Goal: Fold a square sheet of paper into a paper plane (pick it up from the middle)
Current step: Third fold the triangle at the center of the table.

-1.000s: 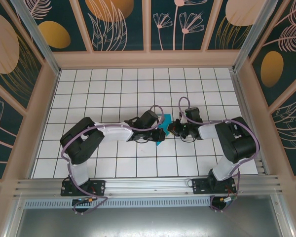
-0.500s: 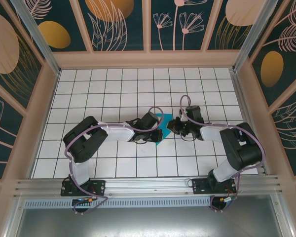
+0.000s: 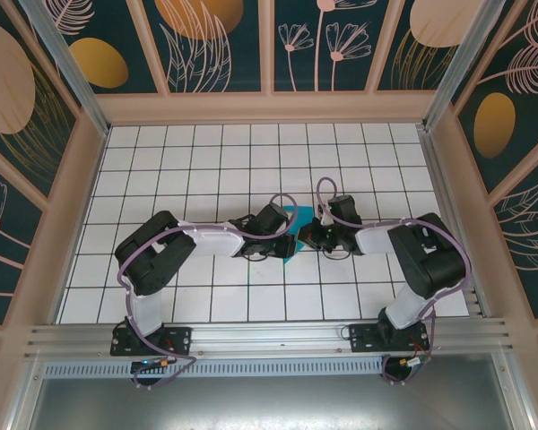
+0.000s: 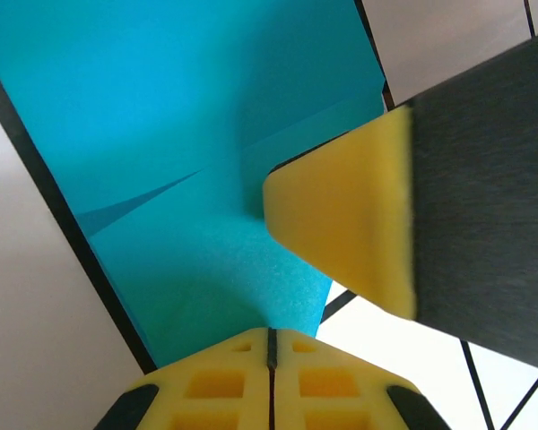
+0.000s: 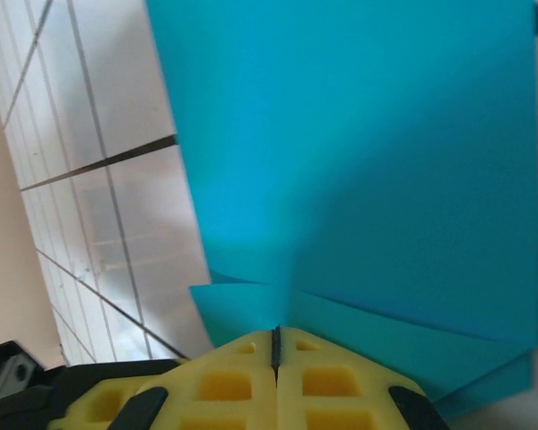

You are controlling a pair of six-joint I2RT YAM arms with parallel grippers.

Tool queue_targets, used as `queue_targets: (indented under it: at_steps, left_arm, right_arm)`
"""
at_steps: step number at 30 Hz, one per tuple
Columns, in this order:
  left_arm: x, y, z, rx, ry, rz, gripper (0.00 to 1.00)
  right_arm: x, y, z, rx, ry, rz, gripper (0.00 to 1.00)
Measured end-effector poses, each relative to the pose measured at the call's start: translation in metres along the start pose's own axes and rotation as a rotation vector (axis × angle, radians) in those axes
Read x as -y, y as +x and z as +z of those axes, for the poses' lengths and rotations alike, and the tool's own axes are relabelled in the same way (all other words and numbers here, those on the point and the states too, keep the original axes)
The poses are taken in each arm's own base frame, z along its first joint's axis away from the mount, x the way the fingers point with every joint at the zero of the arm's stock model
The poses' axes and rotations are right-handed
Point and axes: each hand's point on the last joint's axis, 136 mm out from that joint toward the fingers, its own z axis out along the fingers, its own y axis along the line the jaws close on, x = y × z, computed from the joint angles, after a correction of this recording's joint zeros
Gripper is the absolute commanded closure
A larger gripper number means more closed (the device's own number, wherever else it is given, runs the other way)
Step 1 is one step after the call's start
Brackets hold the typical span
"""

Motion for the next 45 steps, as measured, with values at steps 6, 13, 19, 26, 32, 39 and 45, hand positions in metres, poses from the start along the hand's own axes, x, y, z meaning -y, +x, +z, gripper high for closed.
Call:
queue_targets:
  at_steps: [6, 13, 19, 26, 32, 39, 45]
  left_arm:
    - [0.000, 0.000, -0.005, 0.001, -0.005, -0.001, 0.91]
    - [0.023, -0.008, -0.021, 0.022, 0.081, -0.002, 0.92]
    - [0.033, -0.003, -0.019, -0.015, 0.141, -0.016, 0.92]
    - [0.013, 0.020, -0.004, -0.080, 0.101, -0.061, 0.95]
    - [0.009, 0.023, -0.002, -0.075, 0.102, -0.086, 0.95]
    - [0.009, 0.024, -0.004, -0.052, 0.126, -0.103, 0.93]
    - [0.006, 0.027, -0.009, -0.050, 0.145, -0.130, 0.92]
  right_arm:
    - [0.002, 0.000, 0.001, -0.002, 0.005, 0.003, 1.00]
    - [0.002, 0.000, 0.001, -0.002, 0.006, 0.003, 1.00]
    - [0.002, 0.000, 0.001, -0.001, 0.006, 0.003, 1.00]
    - [0.002, 0.000, 0.001, -0.001, 0.007, 0.003, 1.00]
    - [0.003, -0.001, 0.001, -0.001, 0.009, 0.007, 1.00]
    - [0.005, -0.001, 0.000, -0.003, 0.011, 0.007, 1.00]
    - [0.005, -0.001, 0.000, -0.006, 0.008, -0.001, 1.00]
